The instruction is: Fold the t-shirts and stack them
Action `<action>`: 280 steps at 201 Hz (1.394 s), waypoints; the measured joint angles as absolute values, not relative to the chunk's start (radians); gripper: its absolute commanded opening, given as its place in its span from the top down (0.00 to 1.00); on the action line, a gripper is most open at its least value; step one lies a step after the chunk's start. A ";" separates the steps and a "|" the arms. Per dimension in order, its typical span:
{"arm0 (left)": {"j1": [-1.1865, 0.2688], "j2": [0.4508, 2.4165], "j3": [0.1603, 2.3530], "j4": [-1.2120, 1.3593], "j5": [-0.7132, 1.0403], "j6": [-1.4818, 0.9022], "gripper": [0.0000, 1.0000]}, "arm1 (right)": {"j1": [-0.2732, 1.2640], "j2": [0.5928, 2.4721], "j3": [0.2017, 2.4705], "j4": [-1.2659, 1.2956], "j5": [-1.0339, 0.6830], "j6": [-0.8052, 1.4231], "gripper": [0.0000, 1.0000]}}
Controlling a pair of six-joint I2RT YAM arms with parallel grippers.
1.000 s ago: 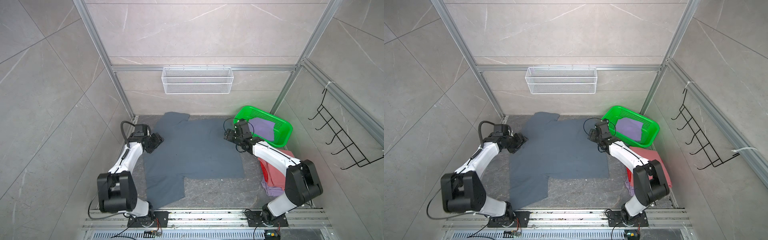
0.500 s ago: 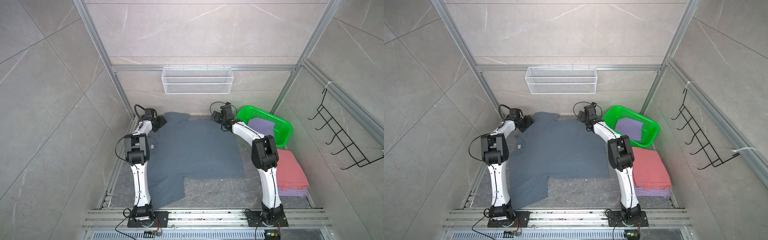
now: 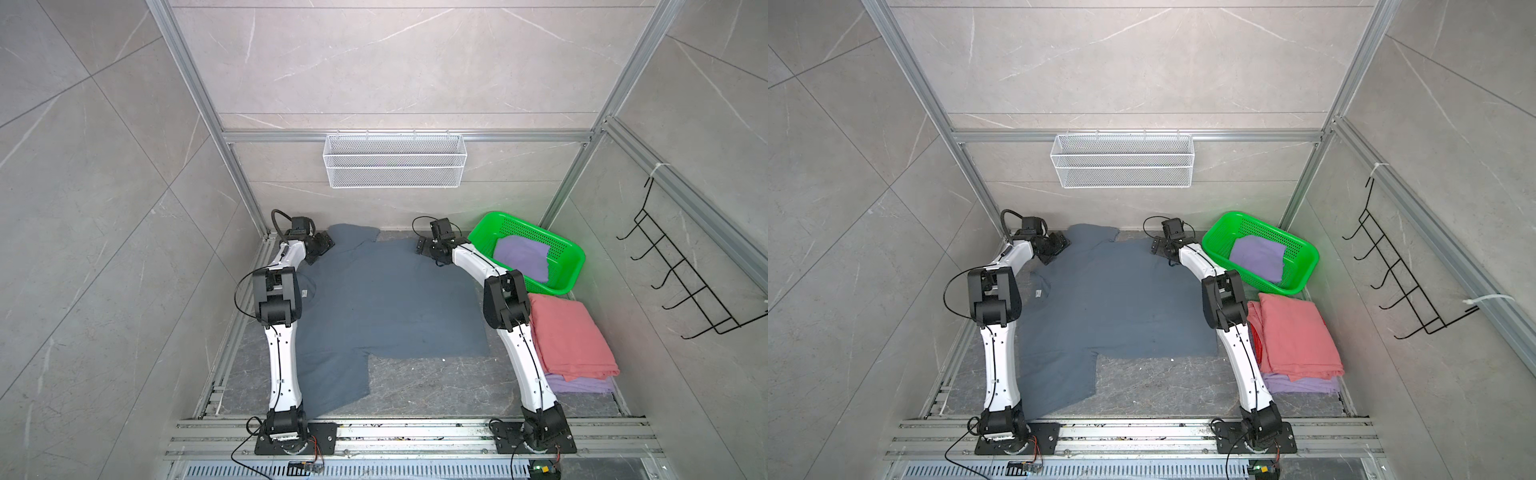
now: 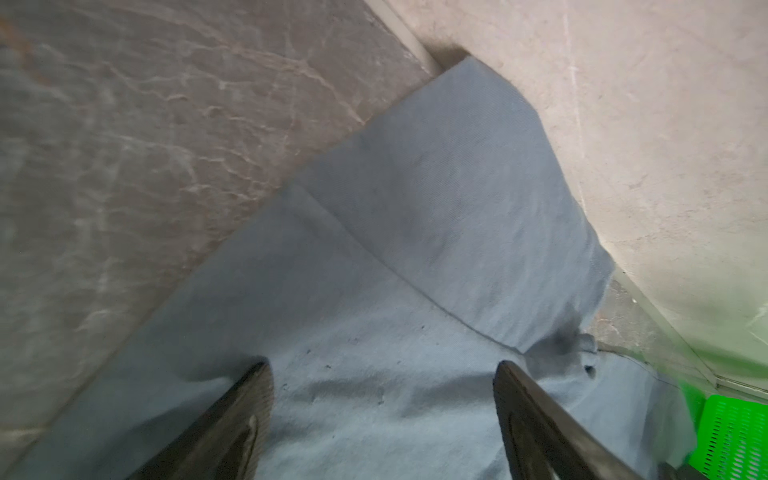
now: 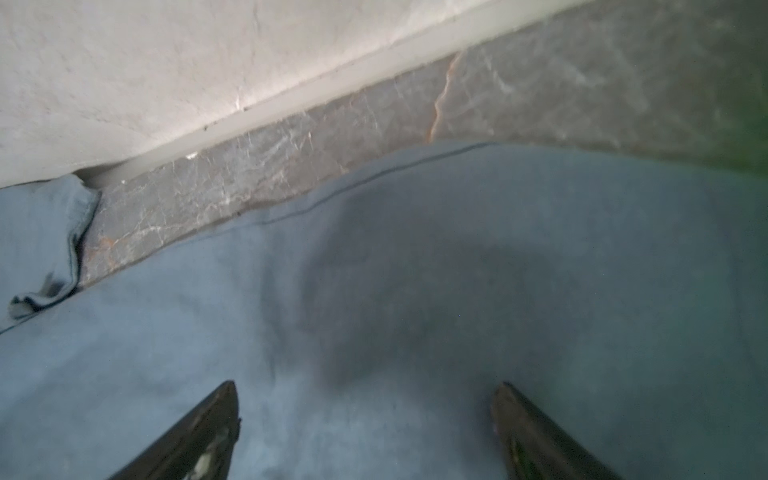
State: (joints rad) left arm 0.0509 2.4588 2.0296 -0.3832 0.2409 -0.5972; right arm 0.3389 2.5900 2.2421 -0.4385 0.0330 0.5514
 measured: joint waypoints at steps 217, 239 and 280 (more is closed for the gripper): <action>0.140 1.646 1.131 -0.441 0.176 -0.525 0.24 | 0.338 1.671 1.076 -0.231 -0.107 0.549 0.10; 0.137 1.679 1.262 -0.452 0.165 -0.482 0.25 | 0.338 1.668 1.163 -0.248 -0.016 0.537 0.09; 0.105 1.879 1.476 -0.471 0.153 -0.407 0.24 | 0.304 1.697 1.254 -0.272 0.088 0.527 0.06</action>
